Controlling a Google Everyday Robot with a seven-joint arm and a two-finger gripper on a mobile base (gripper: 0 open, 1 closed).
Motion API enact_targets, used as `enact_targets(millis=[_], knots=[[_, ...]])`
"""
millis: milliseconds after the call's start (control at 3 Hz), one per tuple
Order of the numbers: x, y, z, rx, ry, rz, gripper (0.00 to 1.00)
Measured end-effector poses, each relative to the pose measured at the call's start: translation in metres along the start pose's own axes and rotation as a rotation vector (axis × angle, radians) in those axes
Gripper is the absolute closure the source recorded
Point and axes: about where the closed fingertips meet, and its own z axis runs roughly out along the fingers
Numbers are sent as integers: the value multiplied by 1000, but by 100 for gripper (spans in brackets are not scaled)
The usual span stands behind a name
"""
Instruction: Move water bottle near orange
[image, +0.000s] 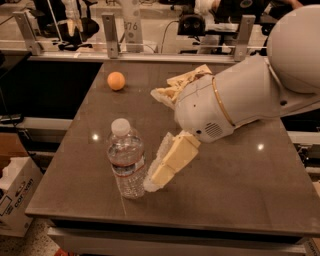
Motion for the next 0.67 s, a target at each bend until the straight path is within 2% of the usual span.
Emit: enact_targets(millis=[667], knots=[[-12,18,37,-124,-71,10,0]])
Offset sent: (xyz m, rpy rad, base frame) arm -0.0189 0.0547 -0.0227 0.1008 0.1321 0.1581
